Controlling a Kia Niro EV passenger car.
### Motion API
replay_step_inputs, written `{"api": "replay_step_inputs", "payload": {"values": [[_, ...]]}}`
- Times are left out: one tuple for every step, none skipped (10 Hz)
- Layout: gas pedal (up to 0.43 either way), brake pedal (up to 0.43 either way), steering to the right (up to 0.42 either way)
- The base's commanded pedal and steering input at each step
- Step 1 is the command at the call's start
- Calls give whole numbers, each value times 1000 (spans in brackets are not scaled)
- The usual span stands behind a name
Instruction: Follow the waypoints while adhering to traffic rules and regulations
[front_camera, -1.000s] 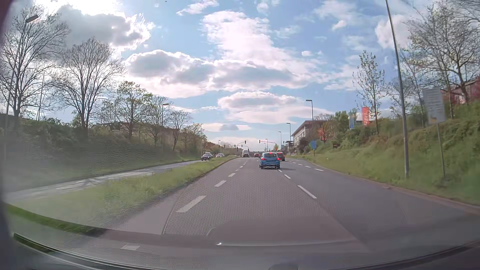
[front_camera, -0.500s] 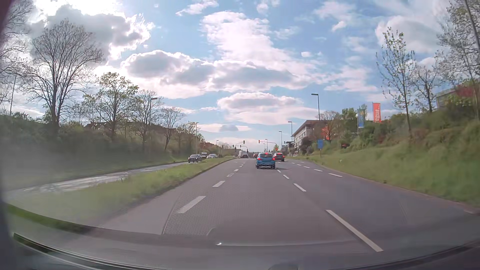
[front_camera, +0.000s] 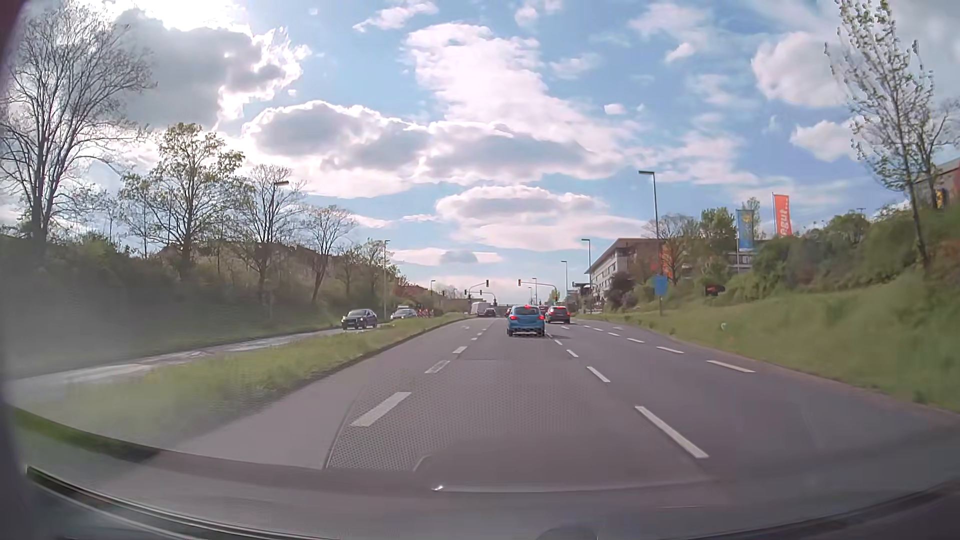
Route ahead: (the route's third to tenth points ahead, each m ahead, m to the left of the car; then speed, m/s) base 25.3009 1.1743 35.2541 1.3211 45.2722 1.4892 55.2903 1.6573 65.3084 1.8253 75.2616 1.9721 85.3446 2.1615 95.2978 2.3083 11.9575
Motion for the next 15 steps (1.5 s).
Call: {"api": "replay_step_inputs", "payload": {"values": [[0, 0, -4], [0, 0, -4], [0, 0, -4], [0, 0, -4], [0, 0, -4], [0, 0, -4], [0, 0, -4], [0, 0, -4], [0, 0, -4], [0, 0, -4], [0, 0, -4], [0, 0, -4], [0, 0, -4], [8, 0, -4], [20, 0, -4]]}}
